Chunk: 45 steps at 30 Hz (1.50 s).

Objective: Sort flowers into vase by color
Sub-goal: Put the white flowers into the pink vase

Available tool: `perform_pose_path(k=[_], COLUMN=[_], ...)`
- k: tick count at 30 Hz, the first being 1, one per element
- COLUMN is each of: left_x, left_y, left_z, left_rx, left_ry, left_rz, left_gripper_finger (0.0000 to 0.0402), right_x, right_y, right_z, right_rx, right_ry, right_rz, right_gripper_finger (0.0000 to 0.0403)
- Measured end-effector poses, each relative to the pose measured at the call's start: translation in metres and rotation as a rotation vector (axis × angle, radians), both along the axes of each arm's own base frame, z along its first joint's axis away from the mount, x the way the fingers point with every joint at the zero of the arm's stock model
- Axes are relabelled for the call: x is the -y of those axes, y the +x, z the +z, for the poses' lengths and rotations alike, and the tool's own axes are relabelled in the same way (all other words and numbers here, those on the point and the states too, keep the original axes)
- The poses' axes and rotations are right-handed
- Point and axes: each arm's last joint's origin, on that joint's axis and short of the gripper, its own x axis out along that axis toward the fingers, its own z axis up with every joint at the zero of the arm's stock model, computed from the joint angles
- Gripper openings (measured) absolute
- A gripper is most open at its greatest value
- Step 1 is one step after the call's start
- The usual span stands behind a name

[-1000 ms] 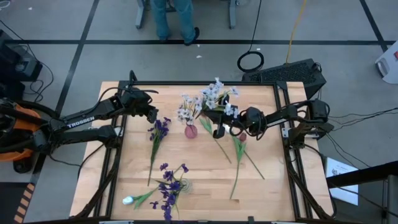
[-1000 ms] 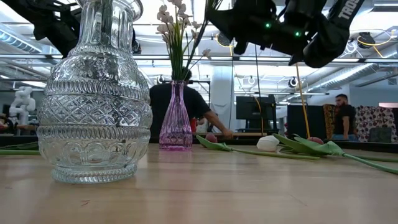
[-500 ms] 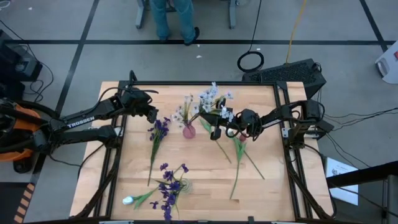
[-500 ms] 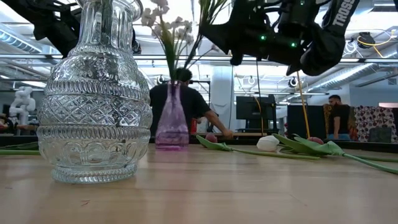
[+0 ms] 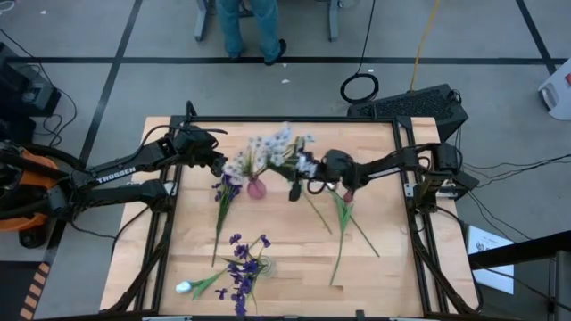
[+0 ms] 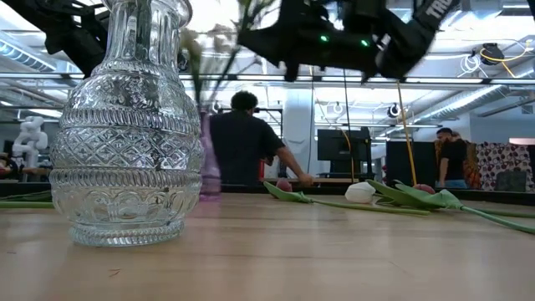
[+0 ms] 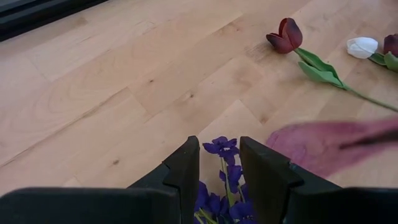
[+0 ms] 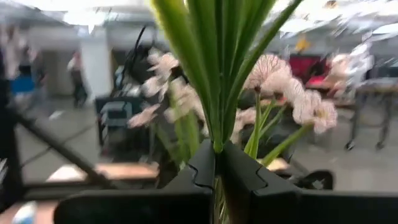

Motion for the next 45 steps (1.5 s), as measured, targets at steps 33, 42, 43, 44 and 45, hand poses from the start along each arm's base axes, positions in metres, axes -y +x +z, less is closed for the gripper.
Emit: perform_pose_path(k=[33,42,43,44,45], left_x=[0.0,0.0,0.0,0.0,0.0], left_y=[0.0,0.0,0.0,0.0,0.0], left_z=[0.0,0.0,0.0,0.0,0.0], left_rx=[0.002,0.002,0.001,0.0,0.0], left_ry=[-0.003,-0.003,-0.001,0.002,0.004], left_rz=[-0.005,-0.005,-0.007,-0.01,-0.011], left_gripper_finger=[0.012,0.012,0.012,0.012,0.012], right_x=[0.003,-0.001,-0.001,-0.001,-0.001], right_y=[0.044,0.046,0.048,0.051,0.054], right_z=[0.063,0.066,0.066,0.067,0.067], right_rx=[-0.282,-0.345,-0.359,-0.363,-0.366], right_ry=[-0.033,-0.006,-0.01,-0.013,-0.012], right_rz=[0.025,0.01,0.01,0.012,0.015], right_gripper_finger=[0.0006,0.0002,0.0001,0.0001,0.0001])
